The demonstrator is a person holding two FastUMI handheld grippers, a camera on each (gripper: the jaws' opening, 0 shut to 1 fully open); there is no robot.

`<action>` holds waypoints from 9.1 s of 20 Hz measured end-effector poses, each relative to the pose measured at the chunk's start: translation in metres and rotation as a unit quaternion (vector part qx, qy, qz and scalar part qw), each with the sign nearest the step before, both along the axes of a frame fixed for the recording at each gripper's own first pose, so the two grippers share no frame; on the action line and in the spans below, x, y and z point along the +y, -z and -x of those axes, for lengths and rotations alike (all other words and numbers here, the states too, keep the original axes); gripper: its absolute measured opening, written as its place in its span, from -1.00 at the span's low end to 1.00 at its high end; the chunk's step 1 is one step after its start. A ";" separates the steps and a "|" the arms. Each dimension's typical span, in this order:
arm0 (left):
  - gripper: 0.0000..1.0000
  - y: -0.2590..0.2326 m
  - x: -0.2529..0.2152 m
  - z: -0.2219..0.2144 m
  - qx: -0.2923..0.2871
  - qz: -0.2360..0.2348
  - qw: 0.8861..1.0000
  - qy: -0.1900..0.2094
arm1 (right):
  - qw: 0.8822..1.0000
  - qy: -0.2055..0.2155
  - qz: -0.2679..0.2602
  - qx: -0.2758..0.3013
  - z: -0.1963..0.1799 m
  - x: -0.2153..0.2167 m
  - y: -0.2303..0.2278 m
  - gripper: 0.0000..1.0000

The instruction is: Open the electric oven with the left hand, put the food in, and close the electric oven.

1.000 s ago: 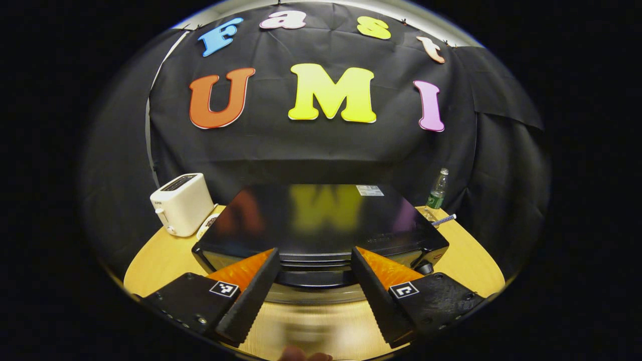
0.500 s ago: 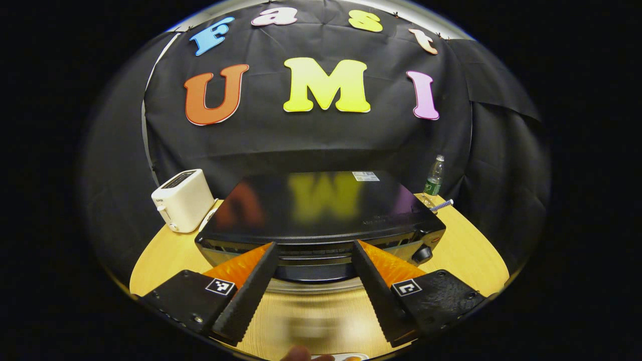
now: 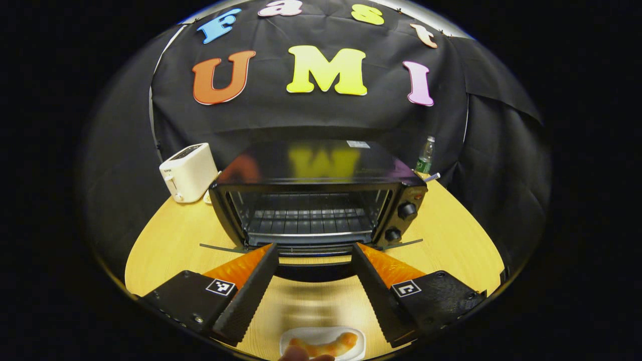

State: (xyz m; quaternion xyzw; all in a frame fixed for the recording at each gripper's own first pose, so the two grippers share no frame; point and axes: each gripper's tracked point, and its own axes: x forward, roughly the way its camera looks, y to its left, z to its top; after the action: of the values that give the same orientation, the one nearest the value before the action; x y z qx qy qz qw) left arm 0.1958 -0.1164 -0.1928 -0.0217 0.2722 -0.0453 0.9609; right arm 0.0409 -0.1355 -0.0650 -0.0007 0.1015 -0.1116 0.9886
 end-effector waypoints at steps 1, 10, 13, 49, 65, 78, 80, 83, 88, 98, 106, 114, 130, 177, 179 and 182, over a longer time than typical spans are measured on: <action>0.95 0.005 0.000 0.005 0.009 0.002 1.000 0.000 | 1.000 0.000 0.000 0.001 0.002 0.000 0.001 0.98; 0.89 0.070 -0.006 0.055 0.128 0.054 0.990 -0.010 | 1.000 -0.001 -0.008 0.011 0.016 -0.001 0.011 0.99; 0.87 0.094 0.000 0.063 0.166 0.062 0.984 -0.017 | 1.000 -0.005 -0.001 0.012 0.016 0.001 0.011 0.98; 0.86 -0.045 0.182 0.207 0.022 0.042 0.990 -0.131 | 0.951 -0.157 -0.161 0.210 0.030 0.191 0.190 0.94; 0.87 -0.043 0.223 0.231 0.034 0.032 0.984 -0.172 | 0.897 -0.068 -0.260 0.351 0.001 0.233 0.287 0.72; 0.87 -0.041 0.203 0.176 0.049 0.029 0.979 -0.195 | 0.827 -0.087 -0.345 0.435 -0.011 0.236 0.296 -0.17; 0.87 -0.039 0.200 0.171 0.057 0.028 0.978 -0.199 | 0.825 -0.095 -0.350 0.434 -0.013 0.238 0.296 -0.31; 0.87 -0.038 0.197 0.166 0.059 0.026 0.980 -0.188 | 0.829 -0.096 -0.356 0.421 -0.017 0.237 0.291 -0.42; 0.87 -0.038 0.201 0.156 0.047 0.029 0.986 -0.158 | 0.845 -0.080 -0.376 0.371 -0.025 0.237 0.271 -0.50; 0.87 -0.046 0.231 0.184 0.043 0.015 0.994 -0.096 | 0.855 -0.019 -0.467 0.223 -0.068 0.257 0.190 -0.46; 0.87 -0.067 0.254 0.197 0.046 -0.008 0.994 -0.096 | 0.808 0.050 -0.574 0.125 -0.171 0.272 0.171 -0.50; 0.87 -0.062 0.258 0.209 0.082 -0.026 0.991 -0.099 | 0.789 0.086 -0.603 0.080 -0.249 0.270 0.178 -0.47; 0.93 -0.062 0.250 0.198 0.094 -0.044 0.990 -0.093 | 0.806 0.075 -0.585 0.053 -0.314 0.275 0.184 -0.16; 0.90 0.072 -0.005 0.091 0.096 0.075 0.992 0.016 | 0.977 -0.029 -0.107 0.181 0.041 0.062 0.103 0.82; 0.89 0.090 -0.012 0.088 0.114 0.079 0.990 0.011 | 0.975 -0.025 -0.105 0.194 0.041 0.056 0.111 0.83; 0.89 0.108 -0.011 0.085 0.137 0.080 0.987 -0.009 | 0.969 -0.025 -0.115 0.216 0.039 0.051 0.124 0.82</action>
State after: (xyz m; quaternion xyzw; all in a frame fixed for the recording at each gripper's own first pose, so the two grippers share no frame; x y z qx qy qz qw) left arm 0.1109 -0.1279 -0.3010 -0.1071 0.3962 -0.0545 0.9103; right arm 0.0014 -0.0842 -0.1893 0.0864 0.3243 -0.0716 0.9393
